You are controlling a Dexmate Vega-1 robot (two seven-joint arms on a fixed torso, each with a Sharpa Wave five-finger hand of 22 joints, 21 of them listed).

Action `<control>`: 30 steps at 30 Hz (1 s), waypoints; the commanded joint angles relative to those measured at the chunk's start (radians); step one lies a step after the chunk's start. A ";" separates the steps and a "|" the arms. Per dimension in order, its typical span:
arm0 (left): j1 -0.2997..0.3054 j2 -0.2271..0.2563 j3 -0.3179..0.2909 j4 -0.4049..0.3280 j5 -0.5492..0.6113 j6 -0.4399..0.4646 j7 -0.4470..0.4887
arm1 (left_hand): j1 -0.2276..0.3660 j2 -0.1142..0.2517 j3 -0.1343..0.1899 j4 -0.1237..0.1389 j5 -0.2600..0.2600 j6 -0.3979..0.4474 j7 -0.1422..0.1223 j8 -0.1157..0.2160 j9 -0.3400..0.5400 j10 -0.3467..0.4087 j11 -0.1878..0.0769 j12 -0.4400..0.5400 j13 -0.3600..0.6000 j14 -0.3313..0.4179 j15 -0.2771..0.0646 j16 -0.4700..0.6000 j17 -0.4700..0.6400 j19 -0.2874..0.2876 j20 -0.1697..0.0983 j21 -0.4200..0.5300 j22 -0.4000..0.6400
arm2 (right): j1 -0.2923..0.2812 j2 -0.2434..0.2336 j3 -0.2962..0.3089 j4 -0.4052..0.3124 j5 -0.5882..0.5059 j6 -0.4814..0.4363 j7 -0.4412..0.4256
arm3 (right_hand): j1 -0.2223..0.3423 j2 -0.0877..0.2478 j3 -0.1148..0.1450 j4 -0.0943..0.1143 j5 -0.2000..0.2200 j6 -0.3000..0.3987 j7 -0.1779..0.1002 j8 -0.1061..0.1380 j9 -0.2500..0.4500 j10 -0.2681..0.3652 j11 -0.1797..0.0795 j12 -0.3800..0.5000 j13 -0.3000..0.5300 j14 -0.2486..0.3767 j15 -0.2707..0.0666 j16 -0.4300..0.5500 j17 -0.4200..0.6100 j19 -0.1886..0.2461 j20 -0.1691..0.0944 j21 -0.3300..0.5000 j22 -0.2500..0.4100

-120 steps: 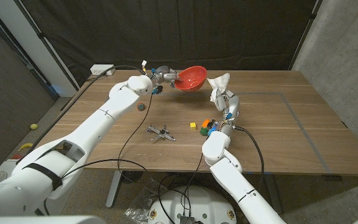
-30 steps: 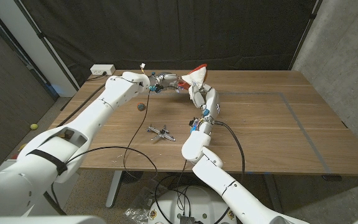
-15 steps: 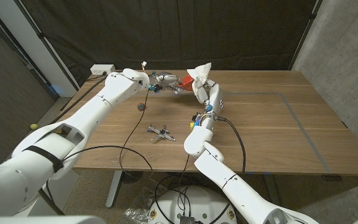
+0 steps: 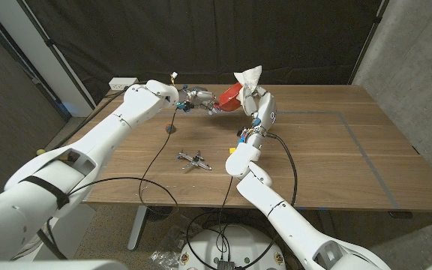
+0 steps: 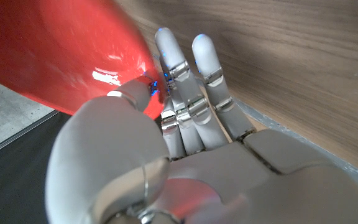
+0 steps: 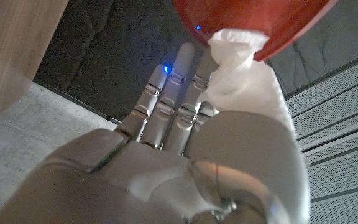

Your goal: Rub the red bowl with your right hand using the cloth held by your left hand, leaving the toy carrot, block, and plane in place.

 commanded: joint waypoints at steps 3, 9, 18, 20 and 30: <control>0.012 0.049 0.056 -0.122 0.181 0.065 0.143 | 0.062 0.056 0.009 0.003 0.003 0.076 0.071 0.003 -0.001 0.018 -0.023 -0.003 0.001 0.003 -0.012 0.006 0.001 0.011 -0.070 0.005 -0.001 | -0.037 -0.010 0.050 -0.049 -0.070 -0.060 -0.002 | -0.002 0.010 0.001 0.007 0.003 0.000 -0.004 0.005 0.005 0.004 -0.001 0.006 0.009 0.009 -0.081 -0.003 0.002 -0.004 -0.033 0.011 0.000; 0.009 0.052 0.107 -0.166 0.315 0.107 0.212 | 0.061 0.057 0.010 0.003 0.003 0.076 0.066 0.001 -0.005 0.019 -0.023 -0.005 -0.002 0.001 -0.012 0.004 -0.002 0.011 -0.070 0.006 -0.001 | -0.057 -0.025 0.062 -0.074 -0.091 -0.094 -0.002 | -0.003 0.011 0.000 0.008 0.003 0.000 -0.005 0.003 0.005 0.004 -0.006 0.004 0.011 0.008 -0.081 -0.006 0.002 -0.007 -0.034 0.016 -0.003; 0.008 0.038 0.138 -0.179 0.435 0.149 0.230 | 0.060 0.057 0.011 0.004 0.002 0.074 0.065 0.000 -0.007 0.016 -0.023 -0.008 -0.003 0.002 -0.012 0.005 -0.003 0.011 -0.069 0.006 -0.002 | -0.068 -0.071 0.049 -0.106 -0.120 -0.174 -0.002 | -0.003 0.012 0.001 0.009 0.004 -0.001 -0.007 0.001 0.005 -0.001 -0.012 -0.002 0.012 0.003 -0.082 -0.012 0.001 -0.014 -0.034 0.022 -0.008; 0.008 0.037 0.143 -0.182 0.457 0.158 0.229 | 0.060 0.057 0.011 0.004 0.002 0.074 0.067 0.000 -0.008 0.017 -0.024 -0.008 -0.004 0.000 -0.012 0.003 -0.005 0.011 -0.069 0.006 -0.002 | -0.066 -0.088 0.038 -0.113 -0.142 -0.210 -0.001 | -0.003 0.012 0.001 0.009 0.004 0.000 -0.006 0.000 0.005 -0.003 -0.016 -0.003 0.013 0.002 -0.083 -0.014 0.001 -0.015 -0.033 0.024 -0.009; 0.000 0.033 0.170 -0.194 0.544 0.207 0.189 | 0.059 0.057 0.012 0.005 0.002 0.075 0.062 -0.001 -0.011 0.020 -0.029 -0.009 -0.007 0.001 -0.013 0.005 -0.004 0.010 -0.069 0.006 -0.002 | -0.040 -0.190 -0.038 -0.177 -0.286 -0.477 0.156 | -0.013 0.014 0.003 0.016 0.004 -0.004 -0.024 -0.004 0.008 -0.015 -0.032 -0.014 0.016 -0.037 -0.082 -0.061 -0.023 -0.028 -0.035 0.035 -0.021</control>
